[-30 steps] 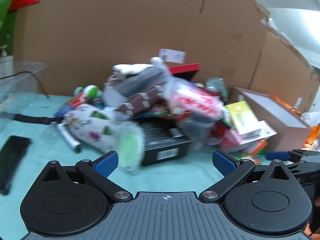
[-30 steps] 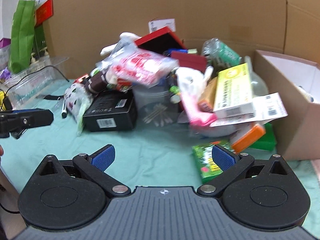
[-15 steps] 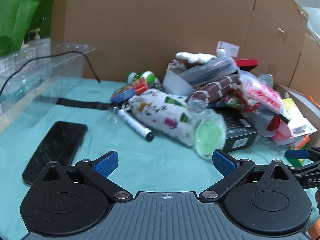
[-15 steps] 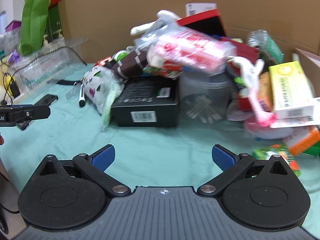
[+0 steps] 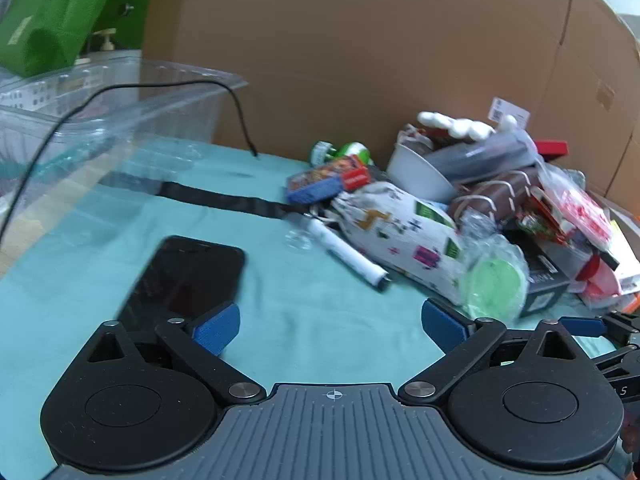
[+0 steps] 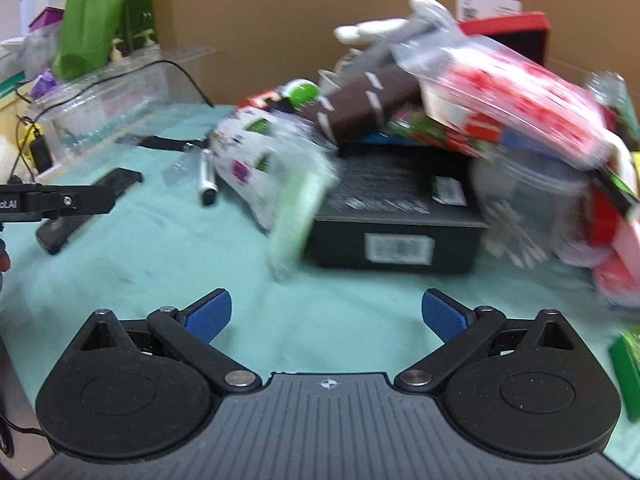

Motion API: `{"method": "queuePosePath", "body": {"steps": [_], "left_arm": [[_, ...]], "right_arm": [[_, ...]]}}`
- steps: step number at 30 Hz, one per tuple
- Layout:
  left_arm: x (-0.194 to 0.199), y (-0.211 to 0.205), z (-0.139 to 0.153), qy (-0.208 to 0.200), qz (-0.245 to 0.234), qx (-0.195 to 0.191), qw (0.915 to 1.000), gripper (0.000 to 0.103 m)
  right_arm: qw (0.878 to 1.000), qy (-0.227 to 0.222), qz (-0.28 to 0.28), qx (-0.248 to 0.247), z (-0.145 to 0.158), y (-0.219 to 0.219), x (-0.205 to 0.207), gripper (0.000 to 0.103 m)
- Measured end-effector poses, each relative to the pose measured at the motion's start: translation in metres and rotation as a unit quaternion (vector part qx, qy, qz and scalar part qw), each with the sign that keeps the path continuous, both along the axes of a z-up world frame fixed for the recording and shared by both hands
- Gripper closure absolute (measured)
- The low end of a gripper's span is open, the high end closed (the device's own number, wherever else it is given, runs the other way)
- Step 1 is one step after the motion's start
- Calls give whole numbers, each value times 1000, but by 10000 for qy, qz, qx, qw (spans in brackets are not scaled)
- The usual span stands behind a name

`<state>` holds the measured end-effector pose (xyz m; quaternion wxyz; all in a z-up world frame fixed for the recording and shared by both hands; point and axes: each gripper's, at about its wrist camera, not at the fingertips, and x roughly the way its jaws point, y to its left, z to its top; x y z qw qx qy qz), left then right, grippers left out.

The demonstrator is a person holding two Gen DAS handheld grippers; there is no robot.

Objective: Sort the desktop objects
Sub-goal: 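Close the right gripper on the clear bag holding green soap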

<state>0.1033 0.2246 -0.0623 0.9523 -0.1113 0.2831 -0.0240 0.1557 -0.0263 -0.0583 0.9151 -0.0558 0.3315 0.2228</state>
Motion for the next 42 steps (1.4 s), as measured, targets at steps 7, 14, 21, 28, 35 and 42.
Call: {"method": "queuePosePath", "body": {"steps": [7, 14, 21, 28, 35, 42], "left_arm": [[-4, 38, -2, 35, 460, 54, 9989, 2], [4, 59, -8, 155, 691, 29, 9975, 1], [21, 64, -22, 473, 547, 284, 9970, 0], [28, 51, -25, 565, 516, 856, 9934, 8], [20, 43, 7, 20, 462, 319, 9984, 7], [63, -7, -1, 162, -53, -4, 9999, 7]], "right_arm": [[10000, -31, 53, 17, 1, 22, 10, 26], [9999, 77, 28, 89, 0, 28, 10, 46], [9998, 124, 20, 166, -1, 36, 15, 59], [9994, 98, -222, 253, -3, 33, 25, 91], [9988, 55, -183, 445, -3, 31, 28, 89], [9983, 173, -87, 553, -3, 25, 25, 93]]}}
